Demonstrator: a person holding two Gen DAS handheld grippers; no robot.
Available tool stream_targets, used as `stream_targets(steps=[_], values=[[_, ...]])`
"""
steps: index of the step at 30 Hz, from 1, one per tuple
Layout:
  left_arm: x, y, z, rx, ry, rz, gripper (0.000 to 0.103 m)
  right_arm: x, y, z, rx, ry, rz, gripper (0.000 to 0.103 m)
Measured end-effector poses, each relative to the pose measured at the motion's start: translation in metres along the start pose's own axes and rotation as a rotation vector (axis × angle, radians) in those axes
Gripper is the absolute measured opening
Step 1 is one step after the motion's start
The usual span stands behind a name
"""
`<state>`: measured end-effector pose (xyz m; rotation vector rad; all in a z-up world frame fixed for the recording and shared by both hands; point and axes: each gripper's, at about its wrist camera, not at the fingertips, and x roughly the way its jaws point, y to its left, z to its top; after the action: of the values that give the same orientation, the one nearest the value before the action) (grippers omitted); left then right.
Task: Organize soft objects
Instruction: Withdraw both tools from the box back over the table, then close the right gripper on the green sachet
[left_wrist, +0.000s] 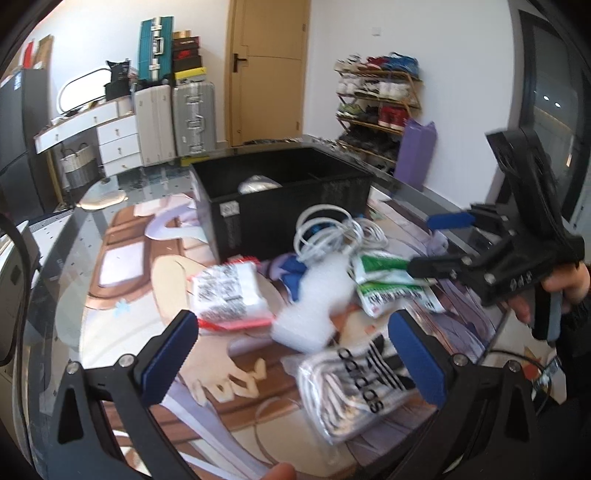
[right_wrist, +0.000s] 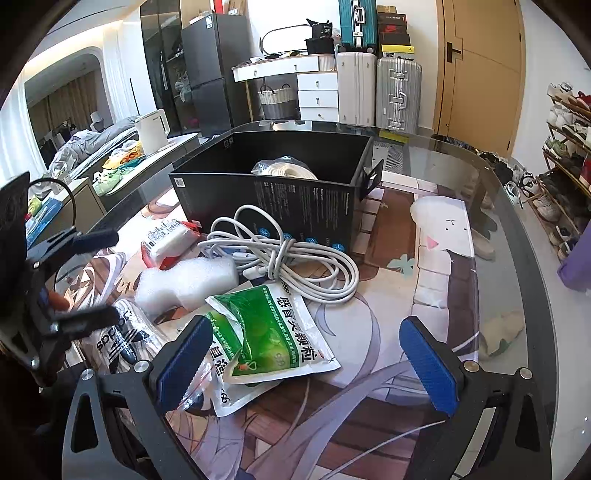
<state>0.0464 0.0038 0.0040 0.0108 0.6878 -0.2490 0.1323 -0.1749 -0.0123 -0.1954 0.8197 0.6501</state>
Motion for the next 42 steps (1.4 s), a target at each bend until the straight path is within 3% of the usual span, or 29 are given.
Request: stream_targets(steps=[13, 22, 31, 42], values=[[0.003, -0.022, -0.013, 0.032, 0.056, -0.074, 0.103, 0.001, 0.008, -0.009, -0.028, 0.020, 0.036, 0.103], [0.010, -0.037, -0.015, 0.068, 0.081, -0.074, 0.103, 0.013, -0.002, -0.010, 0.060, 0.057, 0.119, 0.103], [0.015, -0.035, -0.014, 0.057, 0.104, -0.106, 0.103, 0.024, 0.001, -0.008, 0.066, 0.051, 0.121, 0.102], [0.017, -0.029, -0.015, 0.037, 0.120, -0.111, 0.103, 0.028, 0.003, -0.005, 0.067, 0.040, 0.101, 0.081]])
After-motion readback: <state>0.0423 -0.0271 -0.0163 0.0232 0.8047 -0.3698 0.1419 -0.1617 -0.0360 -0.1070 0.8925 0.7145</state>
